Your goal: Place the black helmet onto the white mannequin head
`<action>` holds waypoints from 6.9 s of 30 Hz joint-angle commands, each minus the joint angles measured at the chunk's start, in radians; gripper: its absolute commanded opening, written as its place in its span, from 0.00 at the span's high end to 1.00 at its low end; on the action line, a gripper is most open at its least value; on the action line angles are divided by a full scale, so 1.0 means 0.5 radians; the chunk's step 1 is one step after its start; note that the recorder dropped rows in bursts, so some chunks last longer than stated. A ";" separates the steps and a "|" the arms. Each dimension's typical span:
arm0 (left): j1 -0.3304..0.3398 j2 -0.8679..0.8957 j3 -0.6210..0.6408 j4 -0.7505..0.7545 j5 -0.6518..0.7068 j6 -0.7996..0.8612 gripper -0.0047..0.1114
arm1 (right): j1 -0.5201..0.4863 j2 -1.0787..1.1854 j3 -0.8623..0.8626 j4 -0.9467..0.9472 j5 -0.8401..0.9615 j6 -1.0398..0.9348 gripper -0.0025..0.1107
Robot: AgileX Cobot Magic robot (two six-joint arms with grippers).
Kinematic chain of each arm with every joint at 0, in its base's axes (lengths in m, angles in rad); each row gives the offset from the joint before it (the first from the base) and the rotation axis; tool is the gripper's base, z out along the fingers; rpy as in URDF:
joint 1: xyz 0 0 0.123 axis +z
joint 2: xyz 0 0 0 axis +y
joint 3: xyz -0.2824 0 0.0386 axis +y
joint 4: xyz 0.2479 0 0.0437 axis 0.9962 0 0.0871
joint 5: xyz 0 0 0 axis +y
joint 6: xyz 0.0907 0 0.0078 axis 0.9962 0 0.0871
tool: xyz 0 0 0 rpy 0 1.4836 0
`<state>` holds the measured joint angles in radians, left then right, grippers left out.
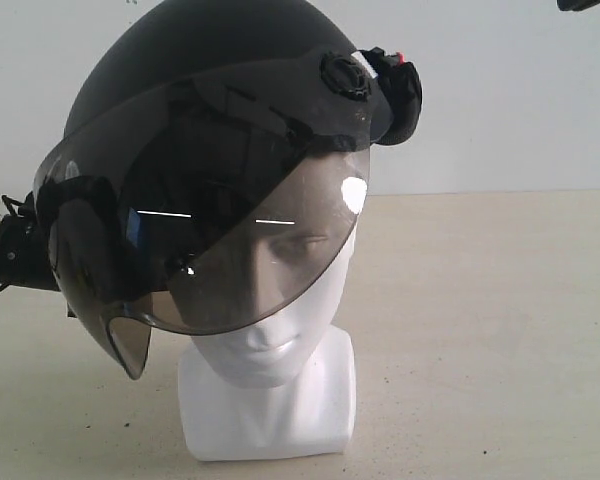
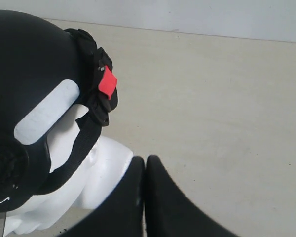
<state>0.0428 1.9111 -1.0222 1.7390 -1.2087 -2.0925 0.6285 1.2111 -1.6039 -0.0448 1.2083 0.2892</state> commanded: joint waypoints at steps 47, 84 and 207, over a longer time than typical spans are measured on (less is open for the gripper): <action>0.028 -0.862 0.006 -0.166 -0.025 -0.011 0.92 | -0.006 -0.003 -0.001 -0.020 0.026 -0.045 0.98; 0.523 -1.097 -0.026 -0.137 -0.025 -0.011 0.92 | -0.541 0.071 -0.001 0.481 0.026 -0.817 0.57; 0.261 -0.841 -0.540 -0.180 -0.025 -0.011 0.92 | -0.499 0.257 0.380 1.827 -1.075 -1.528 0.98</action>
<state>0.1936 1.4644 -1.2546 1.6489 -1.2190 -2.0925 0.3606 1.3108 -1.3748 0.8493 0.6537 -0.4598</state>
